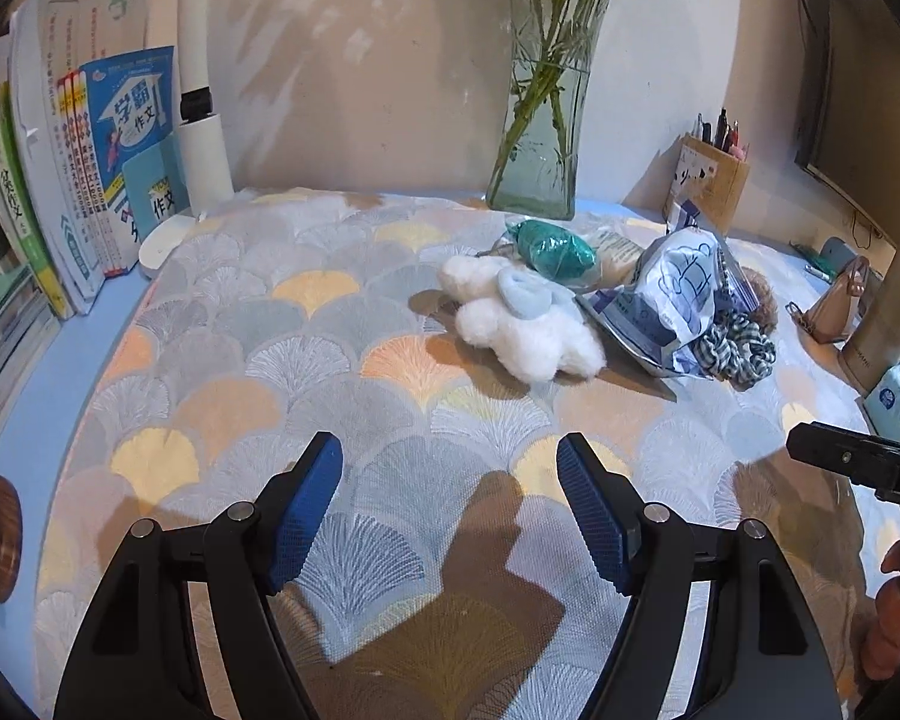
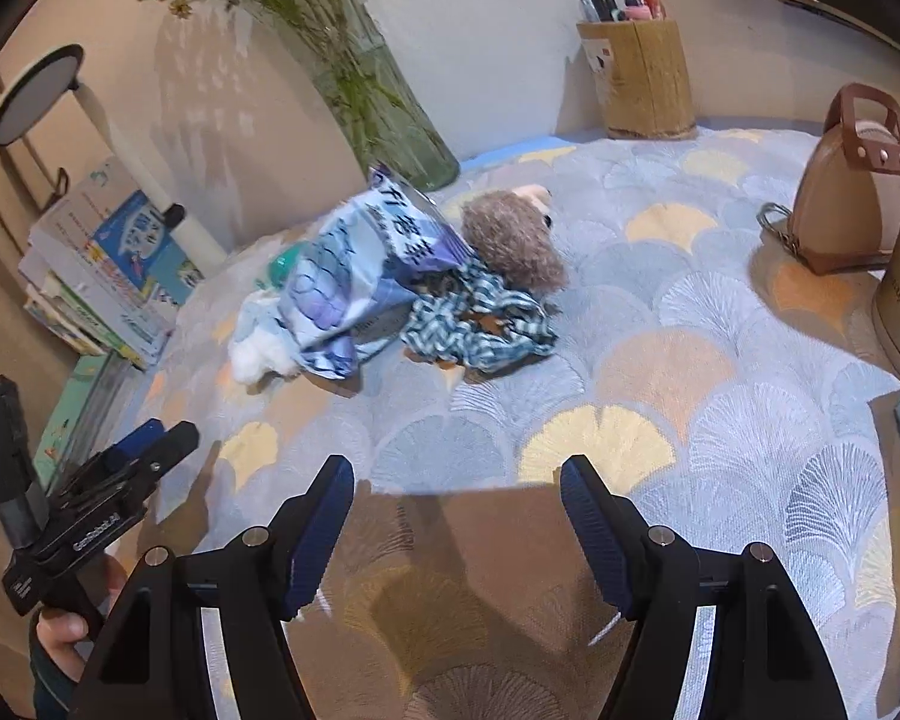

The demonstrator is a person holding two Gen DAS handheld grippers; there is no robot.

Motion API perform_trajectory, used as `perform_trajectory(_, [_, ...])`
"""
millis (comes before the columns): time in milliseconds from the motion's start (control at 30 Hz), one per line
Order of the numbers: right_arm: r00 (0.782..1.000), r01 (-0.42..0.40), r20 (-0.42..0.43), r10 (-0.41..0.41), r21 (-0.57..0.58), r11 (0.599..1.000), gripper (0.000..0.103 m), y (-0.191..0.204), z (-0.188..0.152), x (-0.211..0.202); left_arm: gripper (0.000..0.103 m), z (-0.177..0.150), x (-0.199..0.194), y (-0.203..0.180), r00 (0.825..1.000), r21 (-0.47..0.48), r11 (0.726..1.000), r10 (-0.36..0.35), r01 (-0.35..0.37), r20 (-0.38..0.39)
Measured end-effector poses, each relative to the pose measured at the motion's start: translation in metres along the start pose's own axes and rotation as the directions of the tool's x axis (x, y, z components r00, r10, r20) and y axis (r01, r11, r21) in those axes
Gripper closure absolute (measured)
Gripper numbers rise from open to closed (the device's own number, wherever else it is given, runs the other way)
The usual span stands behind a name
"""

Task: Organize soft objects
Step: 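Move both tools back over the table above the white plush bear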

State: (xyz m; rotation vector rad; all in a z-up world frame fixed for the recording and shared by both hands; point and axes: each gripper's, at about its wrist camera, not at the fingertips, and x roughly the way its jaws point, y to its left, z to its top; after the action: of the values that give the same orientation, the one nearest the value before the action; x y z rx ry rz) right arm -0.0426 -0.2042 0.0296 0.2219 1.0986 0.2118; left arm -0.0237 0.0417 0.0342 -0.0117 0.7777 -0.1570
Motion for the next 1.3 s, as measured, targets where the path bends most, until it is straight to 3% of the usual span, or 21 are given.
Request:
perform_trajectory(333, [1.000, 0.016, -0.013, -0.016, -0.018, 1.000, 0.024, 0.002, 0.001, 0.003, 0.030, 0.000, 0.004, 0.003, 1.000, -0.014, 1.000, -0.008, 0.008, -0.020])
perform_trajectory(1200, [0.992, 0.120, -0.031, -0.123, -0.083, 0.989, 0.022, 0.015, 0.005, 0.008, 0.030, 0.002, 0.000, 0.001, 0.999, -0.007, 1.000, 0.001, -0.002, -0.037])
perform_trajectory(1300, [0.990, 0.113, -0.071, -0.119, -0.082, 0.990, 0.022, 0.020, 0.009, 0.006, 0.031, 0.016, -0.018, 0.000, 0.997, -0.008, 0.999, -0.041, 0.041, -0.067])
